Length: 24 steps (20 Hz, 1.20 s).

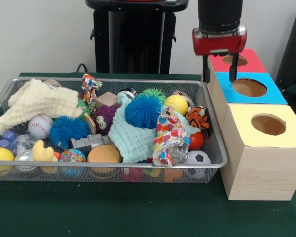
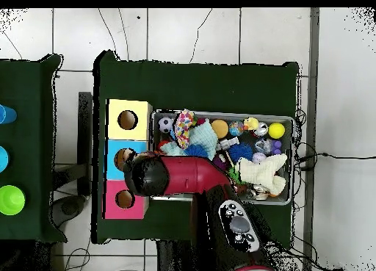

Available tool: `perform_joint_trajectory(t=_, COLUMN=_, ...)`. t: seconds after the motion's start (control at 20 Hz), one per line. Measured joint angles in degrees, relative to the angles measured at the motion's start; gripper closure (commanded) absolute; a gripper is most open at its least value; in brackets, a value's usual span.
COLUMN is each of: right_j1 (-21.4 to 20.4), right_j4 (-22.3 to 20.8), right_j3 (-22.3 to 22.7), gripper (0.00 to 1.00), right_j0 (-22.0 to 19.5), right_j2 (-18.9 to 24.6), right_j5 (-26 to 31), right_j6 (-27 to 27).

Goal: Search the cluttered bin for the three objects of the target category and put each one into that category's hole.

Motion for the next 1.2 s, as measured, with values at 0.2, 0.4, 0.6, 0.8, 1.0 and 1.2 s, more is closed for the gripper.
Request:
perform_joint_trajectory(t=0.2, right_j1=2.3, right_j4=-0.1, right_j3=0.3, gripper=0.0, right_j0=-0.5, right_j2=-0.3, right_j5=-5.4, right_j6=0.0)
perform_joint_trajectory(t=0.4, right_j1=2.2, right_j4=0.0, right_j3=0.6, gripper=0.0, right_j0=-0.3, right_j2=-0.3, right_j5=-5.6, right_j6=0.0)
perform_joint_trajectory(t=0.6, right_j1=2.2, right_j4=-0.1, right_j3=0.6, gripper=0.0, right_j0=-0.3, right_j2=-0.4, right_j5=-6.1, right_j6=0.0)
perform_joint_trajectory(t=0.8, right_j1=2.2, right_j4=0.0, right_j3=0.6, gripper=0.0, right_j0=-0.1, right_j2=-0.6, right_j5=-6.2, right_j6=0.0)
perform_joint_trajectory(t=1.0, right_j1=2.2, right_j4=0.0, right_j3=0.6, gripper=0.0, right_j0=-0.1, right_j2=-0.6, right_j5=-6.3, right_j6=0.0)
perform_joint_trajectory(t=1.2, right_j1=2.2, right_j4=-0.4, right_j3=0.6, gripper=0.0, right_j0=-0.4, right_j2=-0.4, right_j5=-6.3, right_j6=0.0)
